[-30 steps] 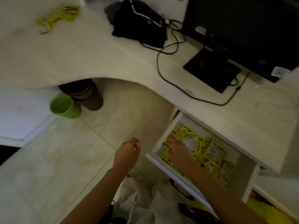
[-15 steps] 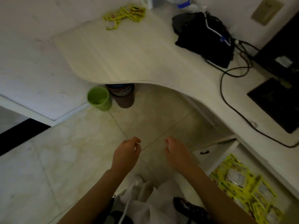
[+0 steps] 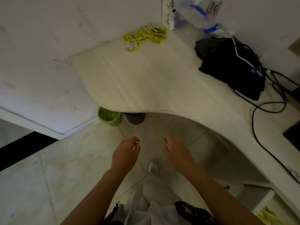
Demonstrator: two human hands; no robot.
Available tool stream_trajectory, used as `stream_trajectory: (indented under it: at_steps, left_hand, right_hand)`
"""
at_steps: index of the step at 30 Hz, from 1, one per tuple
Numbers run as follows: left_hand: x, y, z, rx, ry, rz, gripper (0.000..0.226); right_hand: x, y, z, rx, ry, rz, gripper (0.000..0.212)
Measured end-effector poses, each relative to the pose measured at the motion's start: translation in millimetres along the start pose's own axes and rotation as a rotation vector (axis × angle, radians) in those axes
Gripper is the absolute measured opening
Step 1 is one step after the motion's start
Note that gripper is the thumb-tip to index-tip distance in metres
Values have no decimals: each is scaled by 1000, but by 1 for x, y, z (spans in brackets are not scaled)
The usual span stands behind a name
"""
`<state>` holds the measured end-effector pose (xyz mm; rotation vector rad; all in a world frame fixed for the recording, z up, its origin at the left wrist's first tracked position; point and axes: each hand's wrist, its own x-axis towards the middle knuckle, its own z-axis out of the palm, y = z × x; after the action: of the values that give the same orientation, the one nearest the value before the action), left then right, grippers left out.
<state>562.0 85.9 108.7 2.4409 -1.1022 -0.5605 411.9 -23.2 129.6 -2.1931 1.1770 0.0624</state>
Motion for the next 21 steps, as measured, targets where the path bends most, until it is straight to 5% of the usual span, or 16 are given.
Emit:
stream_trajectory:
  at_steps: [21]
  left_hand:
    - [274,8,-61,-28,35,-24,22]
  right_hand:
    - [286,-56,-97,-103,11,-130,33]
